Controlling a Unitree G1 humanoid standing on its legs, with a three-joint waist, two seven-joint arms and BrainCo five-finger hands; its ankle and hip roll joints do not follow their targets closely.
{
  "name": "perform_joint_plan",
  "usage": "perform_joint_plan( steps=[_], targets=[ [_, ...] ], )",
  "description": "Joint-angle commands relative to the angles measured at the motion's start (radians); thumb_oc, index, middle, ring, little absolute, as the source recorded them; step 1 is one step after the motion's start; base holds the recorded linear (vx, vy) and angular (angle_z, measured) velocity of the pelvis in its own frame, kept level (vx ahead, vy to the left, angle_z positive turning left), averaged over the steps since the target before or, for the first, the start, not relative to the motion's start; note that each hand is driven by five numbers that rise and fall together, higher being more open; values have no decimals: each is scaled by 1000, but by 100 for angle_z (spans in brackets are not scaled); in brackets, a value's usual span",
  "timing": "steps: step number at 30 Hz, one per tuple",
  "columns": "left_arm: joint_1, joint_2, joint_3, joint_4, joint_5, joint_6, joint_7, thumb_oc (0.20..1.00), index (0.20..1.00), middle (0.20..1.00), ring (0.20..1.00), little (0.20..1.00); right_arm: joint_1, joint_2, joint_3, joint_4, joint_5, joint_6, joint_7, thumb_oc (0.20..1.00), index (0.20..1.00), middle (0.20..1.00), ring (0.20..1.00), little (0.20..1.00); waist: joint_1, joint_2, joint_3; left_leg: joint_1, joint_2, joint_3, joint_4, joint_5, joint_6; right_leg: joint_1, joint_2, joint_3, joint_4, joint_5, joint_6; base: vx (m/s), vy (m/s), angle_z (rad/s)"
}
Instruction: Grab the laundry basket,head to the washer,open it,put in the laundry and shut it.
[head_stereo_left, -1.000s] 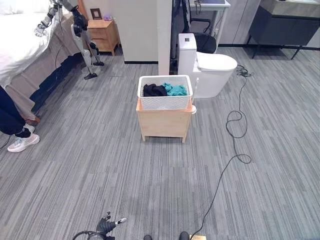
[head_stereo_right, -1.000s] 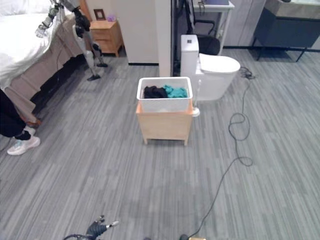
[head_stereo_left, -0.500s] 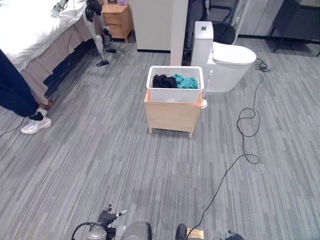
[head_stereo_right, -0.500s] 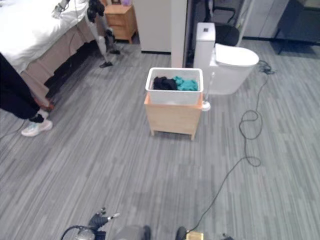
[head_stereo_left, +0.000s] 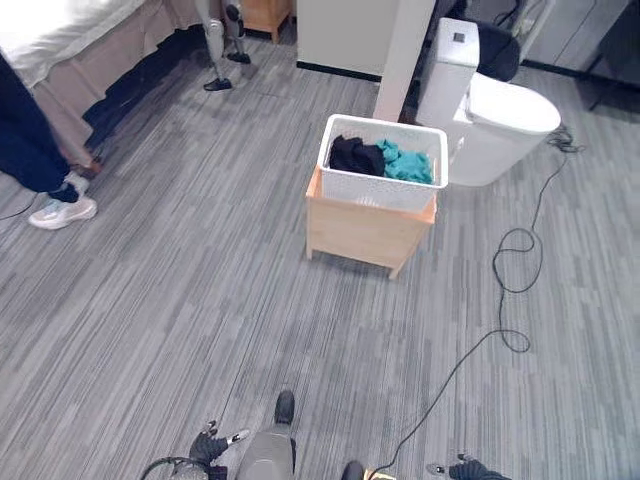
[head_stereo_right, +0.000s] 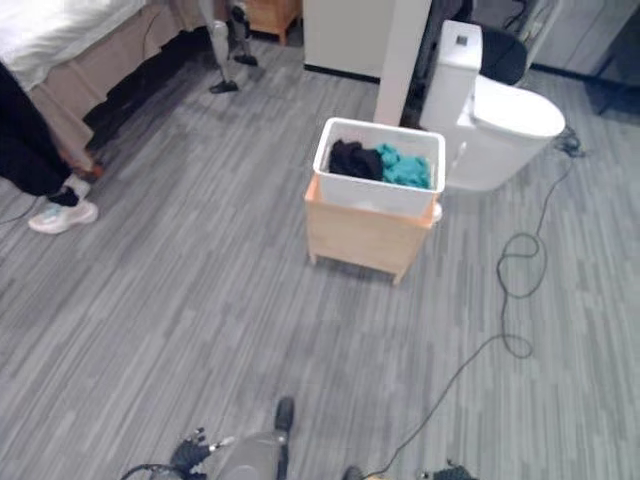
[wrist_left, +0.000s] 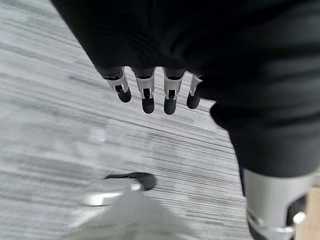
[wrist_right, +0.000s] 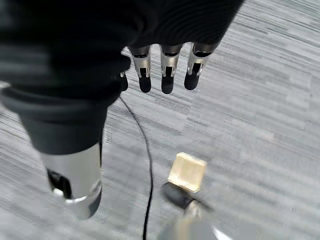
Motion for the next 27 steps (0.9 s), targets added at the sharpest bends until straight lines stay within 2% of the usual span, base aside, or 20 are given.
perform_joint_plan(
  steps=[1,2,3,4,5,7,8,9,10,11,13,18,19,20,21,23,24,25,26,27],
  targets=[
    [-23,48,26,-77,-17,-38,23,1000,1000,1000,1000,1000,4,-21,2,-62,43,-13,-21,1000,1000,1000,1000,1000,13,-1,-4,-37,-10,-5,113,-140,71,19,-106,-4,205,278,61,246,194,24],
    [-23,48,26,-77,-17,-38,23,1000,1000,1000,1000,1000,4,-21,2,-62,43,-13,-21,1000,1000,1000,1000,1000,14,-2,-3,-35,-11,-4,113,-140,72,19,-107,-2,206,277,62,310,195,16],
    [-20,50,25,-77,-15,-41,33,1000,1000,1000,1000,1000,3,-20,-10,-72,54,-17,-30,1000,1000,1000,1000,1000,10,6,5,28,-10,17,83,-168,77,-11,-151,-39,269,283,86,325,175,5],
    [-19,55,23,-85,-16,-43,33,1000,1000,1000,1000,1000,3,-23,-19,-82,60,-21,-34,1000,1000,1000,1000,1000,-1,21,5,64,0,25,58,-169,78,-46,-164,-83,268,269,78,570,211,-6],
    [-7,57,34,-93,-24,-47,36,1000,1000,1000,1000,1000,18,-31,-43,-100,81,-26,-46,1000,1000,1000,1000,1000,-24,41,23,149,9,48,16,-187,68,-77,-169,-127,173,218,77,481,100,-15],
    [2,55,44,-91,-19,-50,38,1000,1000,1000,1000,1000,27,-39,-69,-120,111,-39,-64,1000,1000,1000,1000,1000,-41,51,30,206,13,67,-9,-215,53,-108,-144,-142,-23,188,68,399,-27,-70],
    [6,54,49,-90,-16,-52,39,1000,1000,1000,1000,1000,28,-42,-76,-133,128,-42,-66,1000,1000,1000,1000,1000,-48,55,32,231,15,67,-21,-225,45,-115,-122,-127,-116,191,70,221,-58,-78],
    [7,53,49,-90,-16,-52,39,1000,1000,1000,1000,1000,28,-43,-76,-133,128,-42,-66,1000,1000,1000,1000,1000,-46,57,33,234,18,68,-23,-225,43,-111,-117,-127,-122,194,69,437,-124,-35],
    [13,54,16,-73,6,-44,36,1000,1000,1000,1000,1000,-139,-92,-87,-103,188,-26,-93,1000,1000,1000,1000,1000,-28,51,14,285,6,19,-27,-263,34,-134,-85,-58,-319,241,95,280,-105,-18],
    [5,52,18,-72,6,-44,36,1000,1000,1000,1000,1000,-152,-96,-87,-93,191,-29,-91,1000,1000,1000,1000,1000,-29,46,24,277,-1,26,-24,-249,35,-132,-90,-66,-337,263,86,434,-147,-28],
    [-9,51,9,-95,17,-56,41,1000,1000,1000,1000,1000,-147,-117,-94,-67,222,-27,-81,1000,1000,1000,1000,1000,-27,44,23,324,-8,-12,-12,-287,31,-190,-90,40,-479,344,126,414,-124,-8],
    [12,44,35,-73,13,-61,37,1000,1000,1000,1000,1000,-88,-128,-129,-154,279,-42,-36,1000,1000,1000,1000,1000,-63,28,-11,413,-2,-35,17,-356,17,-187,-72,102,-423,365,120,530,-176,48],
    [15,28,59,-44,8,-65,52,1000,1000,1000,1000,1000,-5,-103,-145,-253,273,-82,-44,1000,1000,1000,1000,1000,-95,43,-24,427,45,-38,97,-324,-19,-180,-41,111,-353,344,99,409,-261,-8],
    [25,22,64,-43,2,-65,60,1000,1000,1000,1000,1000,28,-95,-150,-246,274,-93,-61,1000,1000,1000,1000,1000,-109,50,-25,381,81,-27,225,-255,-45,-158,-21,106,-342,328,74,402,-262,11],
    [25,22,64,-43,2,-65,60,1000,1000,1000,1000,1000,28,-94,-150,-246,274,-93,-61,1000,1000,1000,1000,1000,-111,47,-27,376,79,-29,226,-253,-44,-160,-24,105,-343,330,74,164,-244,45],
    [26,24,62,-97,-37,-64,72,1000,1000,1000,1000,1000,46,-122,-154,-399,284,-94,-82,1000,1000,1000,1000,1000,-121,23,-6,161,151,-12,634,-123,-51,-102,-7,60,-352,290,9,171,-410,56],
    [31,20,63,-136,-44,-63,88,1000,1000,1000,1000,1000,46,-134,-150,-479,276,-110,-116,1000,1000,1000,1000,1000,-97,13,24,43,179,-22,855,-109,-33,-47,36,54,-377,240,-40,153,-386,38],
    [31,20,63,-136,-44,-63,88,1000,1000,1000,1000,1000,47,-134,-150,-480,276,-110,-116,1000,1000,1000,1000,1000,-98,14,23,41,181,-24,858,-110,-33,-48,38,53,-377,240,-40,342,-328,-22],
    [35,9,84,-163,-92,-69,112,1000,1000,1000,1000,1000,83,-136,-159,-608,271,-113,-137,1000,1000,1000,1000,1000,-87,10,31,27,228,-4,776,-128,-39,1,66,72,-384,190,-48,287,-115,-57],
    [33,6,86,-196,-101,-81,133,1000,1000,1000,1000,1000,97,-133,-166,-658,266,-115,-147,1000,1000,1000,1000,1000,-85,-12,33,9,225,17,675,-131,-25,9,43,61,-391,195,-46,352,-110,-69]
  ],
)
